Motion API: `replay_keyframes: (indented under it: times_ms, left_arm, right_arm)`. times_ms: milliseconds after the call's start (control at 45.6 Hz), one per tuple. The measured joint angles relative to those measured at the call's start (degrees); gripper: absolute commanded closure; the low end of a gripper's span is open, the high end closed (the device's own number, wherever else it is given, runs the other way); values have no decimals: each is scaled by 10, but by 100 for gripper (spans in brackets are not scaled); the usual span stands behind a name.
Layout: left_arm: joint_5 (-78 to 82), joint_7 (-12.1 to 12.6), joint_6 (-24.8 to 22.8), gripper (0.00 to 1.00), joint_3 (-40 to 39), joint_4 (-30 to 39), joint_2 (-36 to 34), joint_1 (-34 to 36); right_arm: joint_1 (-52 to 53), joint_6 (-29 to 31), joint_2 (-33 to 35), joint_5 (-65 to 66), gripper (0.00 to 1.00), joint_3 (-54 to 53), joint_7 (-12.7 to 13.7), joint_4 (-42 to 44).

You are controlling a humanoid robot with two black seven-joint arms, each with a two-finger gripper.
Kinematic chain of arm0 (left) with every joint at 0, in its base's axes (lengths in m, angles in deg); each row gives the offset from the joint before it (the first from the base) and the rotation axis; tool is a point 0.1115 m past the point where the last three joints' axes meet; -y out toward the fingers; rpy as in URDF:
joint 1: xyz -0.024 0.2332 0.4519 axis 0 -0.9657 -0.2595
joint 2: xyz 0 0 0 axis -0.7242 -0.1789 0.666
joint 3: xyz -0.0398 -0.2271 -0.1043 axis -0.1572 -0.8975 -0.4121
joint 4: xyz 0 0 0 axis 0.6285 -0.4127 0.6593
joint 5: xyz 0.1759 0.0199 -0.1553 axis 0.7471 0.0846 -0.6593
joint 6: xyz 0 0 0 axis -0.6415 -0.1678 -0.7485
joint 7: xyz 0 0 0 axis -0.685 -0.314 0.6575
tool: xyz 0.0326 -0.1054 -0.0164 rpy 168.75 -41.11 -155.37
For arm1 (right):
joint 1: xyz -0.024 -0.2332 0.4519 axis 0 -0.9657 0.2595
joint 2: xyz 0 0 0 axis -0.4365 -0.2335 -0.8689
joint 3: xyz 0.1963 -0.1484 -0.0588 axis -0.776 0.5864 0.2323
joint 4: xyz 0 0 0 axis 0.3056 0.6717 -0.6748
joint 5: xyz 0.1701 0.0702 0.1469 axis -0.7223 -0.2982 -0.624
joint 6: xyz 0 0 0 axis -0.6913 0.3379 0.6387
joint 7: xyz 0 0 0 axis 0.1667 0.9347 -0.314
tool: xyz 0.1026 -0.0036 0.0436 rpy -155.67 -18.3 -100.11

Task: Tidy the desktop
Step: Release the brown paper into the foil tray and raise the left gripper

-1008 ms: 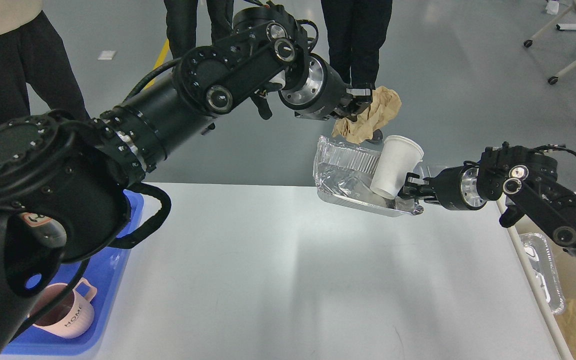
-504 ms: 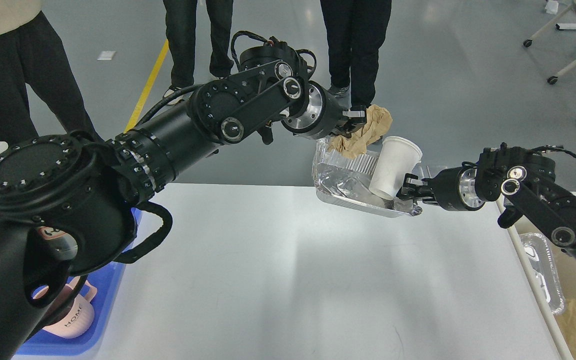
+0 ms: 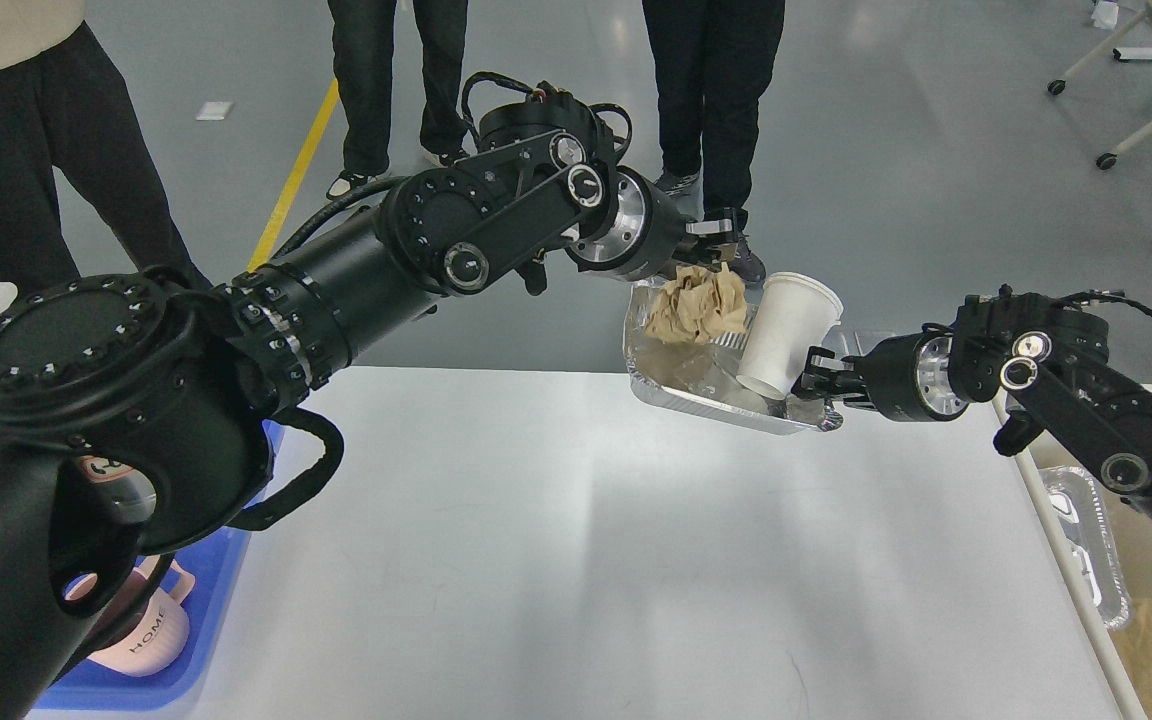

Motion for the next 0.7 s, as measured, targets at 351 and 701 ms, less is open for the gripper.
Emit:
replay_keyframes:
  times_ms: [351,701]
  left_arm:
    - [-4,-7,3,4,0,1,0,0]
    - [-14,-12,-9,4,-22,1,-28,6]
  right_arm:
    - [0,0,1,0,100,0,0,0]
    - [3,0,10,1,100,0,-1,3]
